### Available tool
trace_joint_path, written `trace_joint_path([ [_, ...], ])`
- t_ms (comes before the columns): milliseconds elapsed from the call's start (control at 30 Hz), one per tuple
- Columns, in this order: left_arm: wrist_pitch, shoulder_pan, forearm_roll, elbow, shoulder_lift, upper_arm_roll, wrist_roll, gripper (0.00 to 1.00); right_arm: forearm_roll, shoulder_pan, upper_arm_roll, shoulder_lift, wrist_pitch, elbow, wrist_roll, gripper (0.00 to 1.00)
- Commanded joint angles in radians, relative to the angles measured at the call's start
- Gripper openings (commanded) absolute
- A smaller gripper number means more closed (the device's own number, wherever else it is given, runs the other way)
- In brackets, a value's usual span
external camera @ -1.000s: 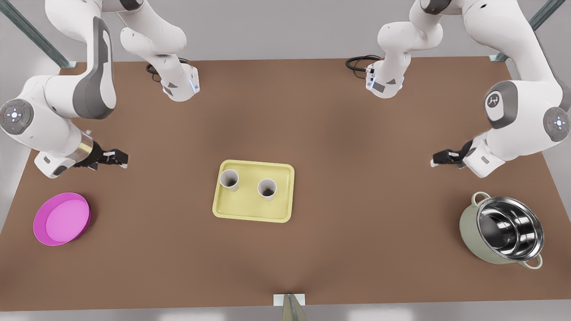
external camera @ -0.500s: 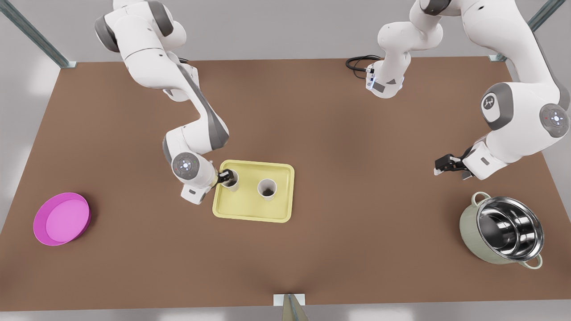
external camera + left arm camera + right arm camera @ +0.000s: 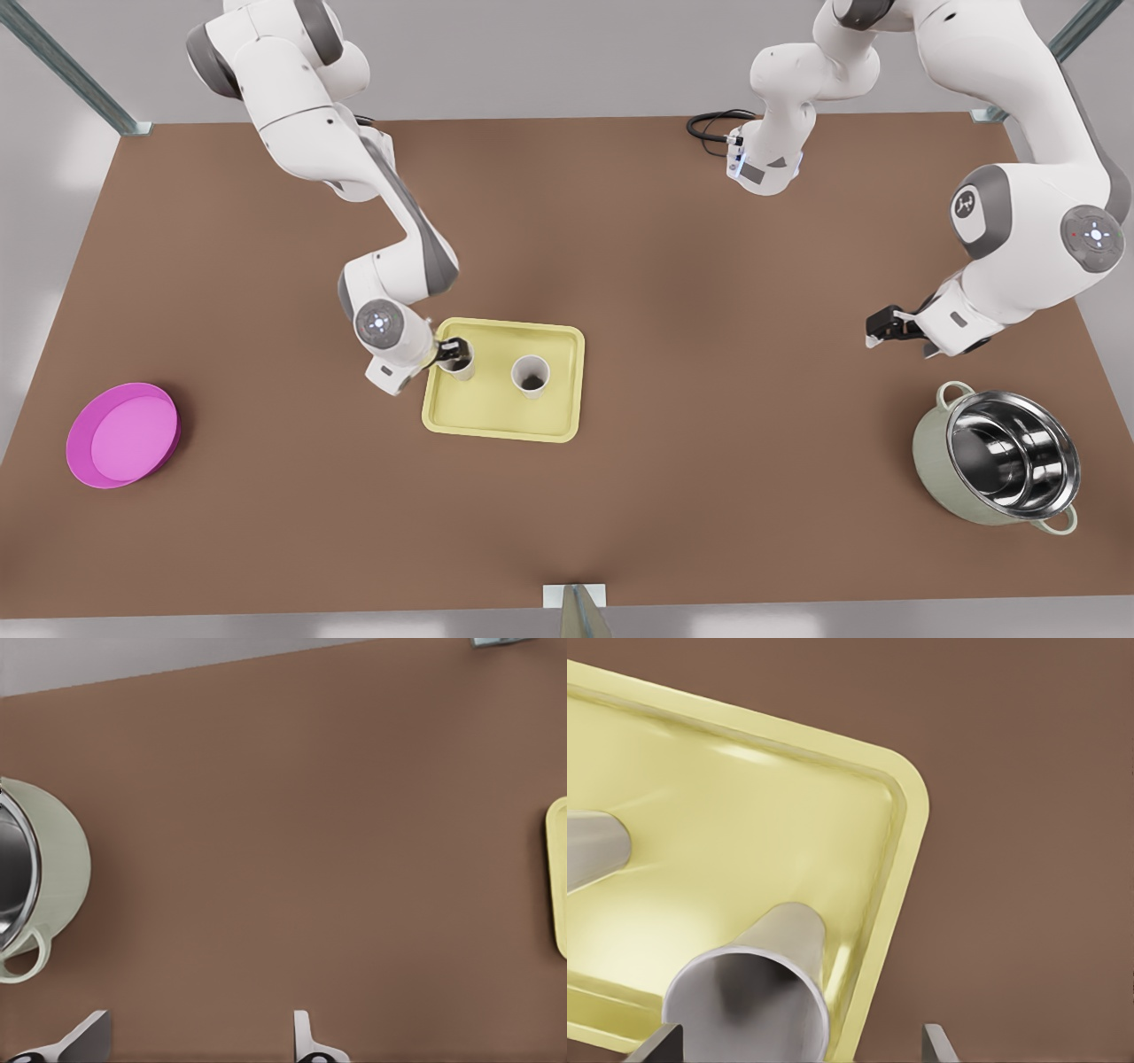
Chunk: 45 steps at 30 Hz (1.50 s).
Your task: Use the left arm to pick up the white IKEA cup from the tray and place it on the middle-left position; use the right arm to pick up the white IKEA cup from the tray and place it on the middle-right position
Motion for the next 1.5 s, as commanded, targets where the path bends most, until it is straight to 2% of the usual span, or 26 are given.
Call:
trace_joint_path([
  [0, 0.009, 0.022, 0.002, -0.003, 0.022, 0.003, 0.121, 1.0, 0.001, -0.008, -0.001, 0.0, 0.015, -0.01, 0.098, 1.0],
  [33, 0.051, 0.014, 0.005, 0.0, 0.022, 0.001, 0.18, 1.0, 0.001, -0.008, -0.001, 0.002, 0.016, -0.019, 0.098, 1.0],
  [533, 0.002, 0.008, -0.005, 0.017, 0.016, -0.004, 0.025, 1.0, 0.003, -0.019, 0.023, 0.071, 0.048, -0.049, 0.054, 1.0],
  [567, 0.003, 0.007, -0.005, 0.017, 0.015, -0.005, 0.025, 1.0, 0.003, -0.019, 0.025, 0.074, 0.052, -0.049, 0.051, 0.95],
  [633, 0.002, 0.005, -0.005, 0.018, 0.012, -0.007, 0.023, 1.0, 0.001, -0.013, 0.025, 0.08, 0.052, -0.043, 0.026, 0.78],
  [667, 0.003, 0.005, -0.005, 0.021, 0.012, -0.007, 0.023, 1.0, 0.001, -0.004, 0.026, 0.086, 0.052, -0.039, 0.026, 0.61],
  [700, 0.002, 0.005, -0.003, 0.021, 0.012, -0.007, 0.023, 1.0, 0.004, -0.007, 0.025, 0.088, 0.052, -0.038, 0.031, 0.34],
  [733, 0.002, 0.005, -0.003, 0.021, 0.012, -0.007, 0.023, 1.0, 0.004, -0.007, 0.025, 0.088, 0.052, -0.036, 0.034, 0.29],
  [833, 0.002, 0.005, -0.002, 0.021, 0.013, -0.007, 0.023, 1.0, 0.006, -0.008, 0.023, 0.097, 0.052, -0.03, 0.038, 0.03],
  [867, 0.002, 0.005, -0.002, 0.021, 0.012, -0.007, 0.023, 1.0, 0.007, -0.011, 0.023, 0.095, 0.05, -0.026, 0.038, 0.0],
  [1000, 0.002, 0.007, -0.003, 0.021, 0.01, -0.005, 0.023, 1.0, 0.035, -0.04, 0.02, 0.066, 0.044, -0.012, 0.011, 0.0],
  [1100, 0.002, 0.01, -0.002, 0.021, 0.007, 0.006, 0.022, 1.0, 0.02, -0.14, 0.011, -0.02, 0.036, -0.003, -0.128, 0.0],
  [1167, 0.002, 0.01, -0.002, 0.024, 0.007, 0.004, -0.003, 1.0, 0.02, -0.258, -0.038, -0.049, -0.022, 0.004, -0.418, 0.0],
  [1233, 0.002, 0.01, -0.002, 0.024, 0.007, 0.003, -0.003, 1.0, -0.022, -0.286, -0.13, -0.043, -0.027, 0.02, -0.615, 0.0],
  [1267, 0.002, 0.01, -0.002, 0.024, 0.007, 0.003, -0.003, 1.0, -0.022, -0.309, -0.135, -0.04, -0.027, 0.037, -0.659, 0.0],
  [1367, 0.002, 0.01, -0.008, 0.024, 0.002, -0.001, -0.001, 1.0, -0.025, -0.465, -0.135, 0.109, -0.021, 0.186, -0.94, 0.0],
  [1467, 0.0, 0.01, -0.008, 0.027, -0.001, -0.004, 0.009, 1.0, -0.023, -0.47, -0.133, 0.19, -0.022, 0.266, -0.943, 0.0],
])
